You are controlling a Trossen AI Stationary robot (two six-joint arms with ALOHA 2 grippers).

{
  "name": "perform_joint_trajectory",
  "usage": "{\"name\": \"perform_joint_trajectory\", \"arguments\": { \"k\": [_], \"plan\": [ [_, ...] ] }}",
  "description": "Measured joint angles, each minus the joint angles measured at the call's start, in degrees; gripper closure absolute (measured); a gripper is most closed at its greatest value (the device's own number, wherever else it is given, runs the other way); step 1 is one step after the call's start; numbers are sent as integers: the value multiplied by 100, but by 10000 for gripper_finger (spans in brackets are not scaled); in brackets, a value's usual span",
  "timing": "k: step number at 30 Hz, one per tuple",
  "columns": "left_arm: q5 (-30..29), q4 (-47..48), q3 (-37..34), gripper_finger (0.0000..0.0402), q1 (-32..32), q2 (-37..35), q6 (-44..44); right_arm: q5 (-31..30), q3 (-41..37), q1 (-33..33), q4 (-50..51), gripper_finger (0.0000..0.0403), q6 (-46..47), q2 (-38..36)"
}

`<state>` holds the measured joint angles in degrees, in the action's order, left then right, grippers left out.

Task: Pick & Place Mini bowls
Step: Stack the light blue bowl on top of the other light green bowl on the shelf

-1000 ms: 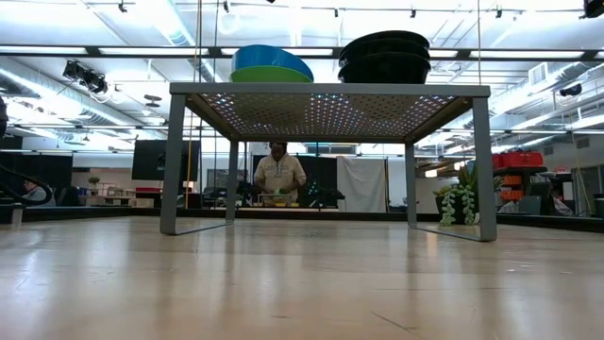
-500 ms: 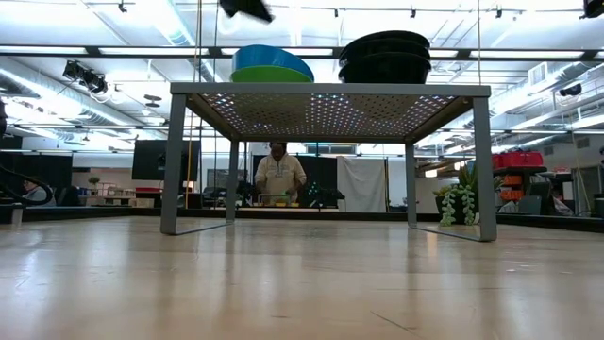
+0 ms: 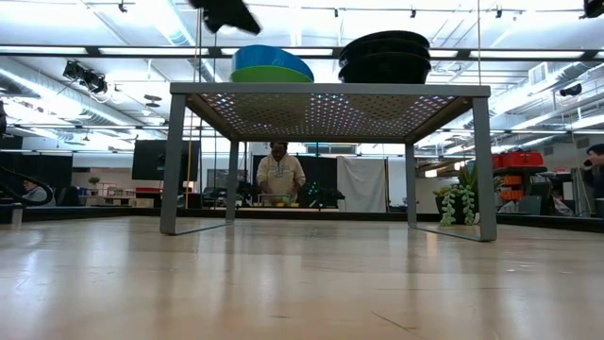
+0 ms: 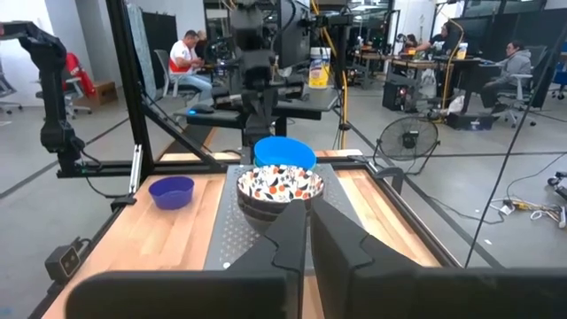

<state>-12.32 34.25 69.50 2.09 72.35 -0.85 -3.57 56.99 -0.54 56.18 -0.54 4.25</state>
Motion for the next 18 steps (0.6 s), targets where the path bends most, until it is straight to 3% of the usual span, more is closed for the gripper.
{"name": "perform_joint_trajectory", "arguments": {
  "k": [10, 18],
  "plan": [
    [-13, -379, -59, 401, 0, -91, 1, 0, -2, 0, 4, 380, 0, 0],
    [-413, -616, -174, 401, 166, -91, 2, -2, -1, 0, 2, 380, -1, 0]
  ]
}}
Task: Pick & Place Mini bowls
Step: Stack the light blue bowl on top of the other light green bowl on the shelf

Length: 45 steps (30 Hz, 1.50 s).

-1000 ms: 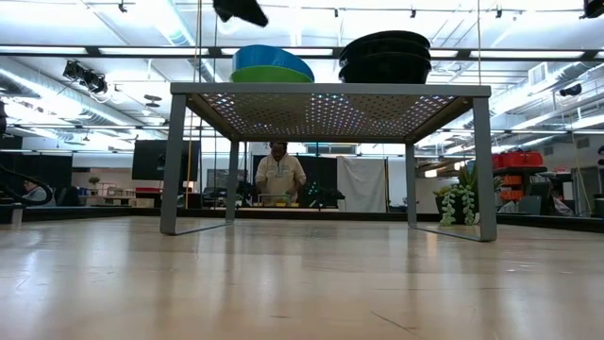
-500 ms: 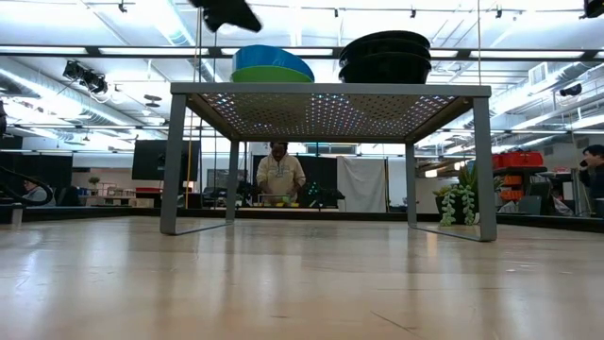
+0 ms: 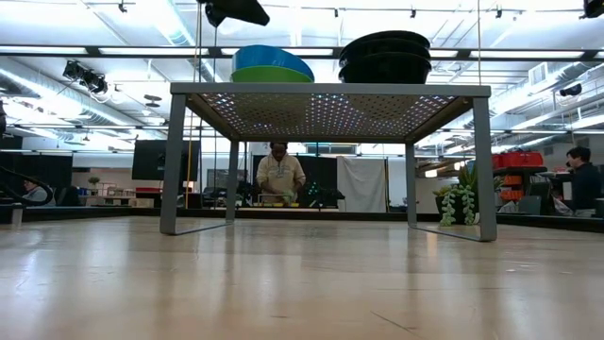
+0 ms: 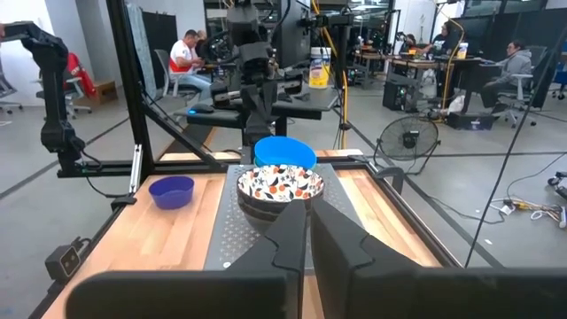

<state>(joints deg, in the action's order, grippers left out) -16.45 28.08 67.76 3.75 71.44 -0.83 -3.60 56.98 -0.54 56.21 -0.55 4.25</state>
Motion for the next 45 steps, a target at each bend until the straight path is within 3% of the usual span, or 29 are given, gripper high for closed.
{"name": "perform_joint_trajectory", "arguments": {
  "k": [12, 25, 45],
  "plan": [
    [-73, -1059, -785, 401, 105, -224, -34, 0, -1, 0, 2, 380, 1, 0],
    [-373, -1184, -1380, 401, 105, -669, -265, -2, 1, 2, 0, 380, 1, 0],
    [-391, -1140, -1395, 401, 96, -813, -249, -2, -1, 1, 2, 380, 0, 2]
  ]
}}
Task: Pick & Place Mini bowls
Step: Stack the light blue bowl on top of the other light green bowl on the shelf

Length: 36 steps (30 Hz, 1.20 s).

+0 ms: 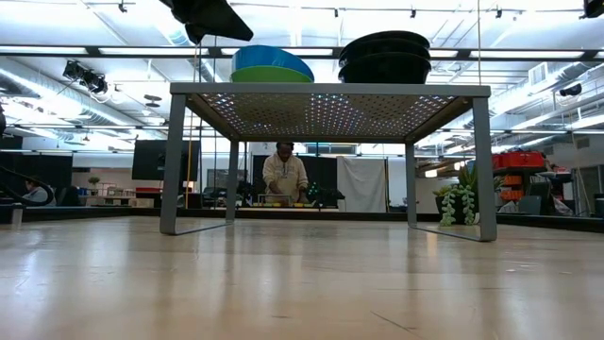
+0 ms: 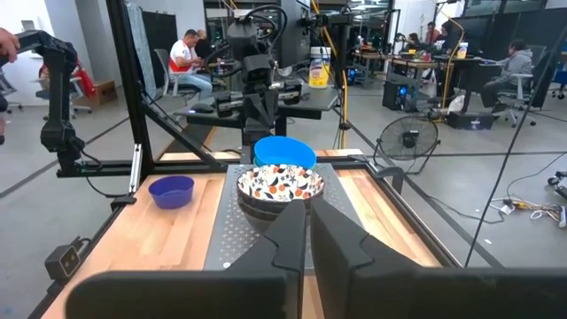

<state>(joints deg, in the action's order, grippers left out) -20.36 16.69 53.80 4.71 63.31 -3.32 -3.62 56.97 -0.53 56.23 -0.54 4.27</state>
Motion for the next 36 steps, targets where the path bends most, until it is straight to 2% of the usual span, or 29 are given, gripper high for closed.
{"name": "perform_joint_trajectory", "arguments": {
  "k": [5, 11, 36],
  "plan": [
    [22, 24, 0, 401, -2, 0, 127, 0, 2, -1, 0, 380, -1, 0],
    [405, 164, 0, 401, -33, 0, 112, 0, 2, 0, 0, 380, 1, 0],
    [413, 582, 4, 401, -42, 2, -53, 0, 2, 0, 0, 380, 1, 0]
  ]
}}
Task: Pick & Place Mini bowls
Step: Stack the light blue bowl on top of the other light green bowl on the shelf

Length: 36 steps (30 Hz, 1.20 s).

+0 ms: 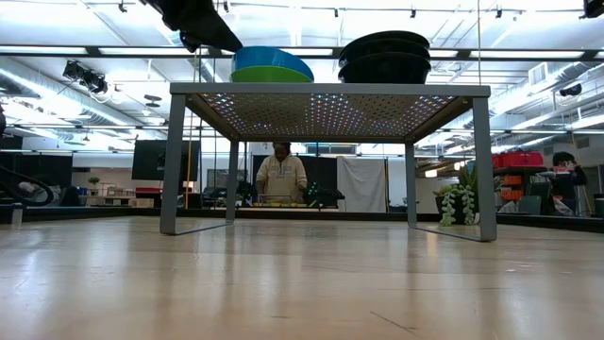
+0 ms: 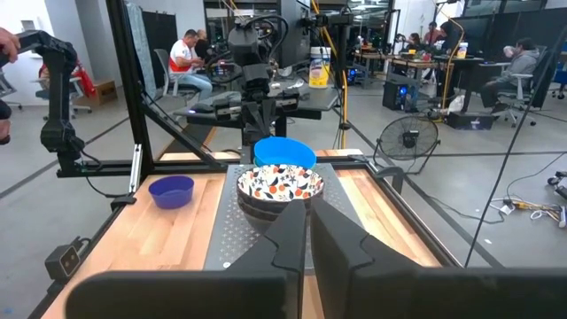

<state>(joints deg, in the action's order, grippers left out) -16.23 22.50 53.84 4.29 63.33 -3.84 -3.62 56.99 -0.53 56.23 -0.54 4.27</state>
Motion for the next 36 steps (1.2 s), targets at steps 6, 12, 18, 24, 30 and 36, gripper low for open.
{"name": "perform_joint_trajectory", "arguments": {
  "k": [6, 12, 18, 24, 30, 36],
  "plan": [
    [-2, 61, 2, 401, 0, 0, -1, 0, 0, -1, 0, 380, 0, 0],
    [1, 157, 2, 401, 0, 0, -1, -1, -2, 1, 0, 380, 0, 0],
    [109, 160, 2, 401, 2, 1, -2, -2, 0, 1, 0, 380, -1, 0],
    [135, 168, 2, 401, 0, 0, -5, 0, -2, 0, 0, 380, -2, 0],
    [138, 114, 2, 401, 0, 2, -4, -2, 0, 1, 0, 380, -2, 0],
    [93, -362, 2, 401, 7, 2, 149, -2, -1, 0, 0, 380, -2, 0]
  ]
}}
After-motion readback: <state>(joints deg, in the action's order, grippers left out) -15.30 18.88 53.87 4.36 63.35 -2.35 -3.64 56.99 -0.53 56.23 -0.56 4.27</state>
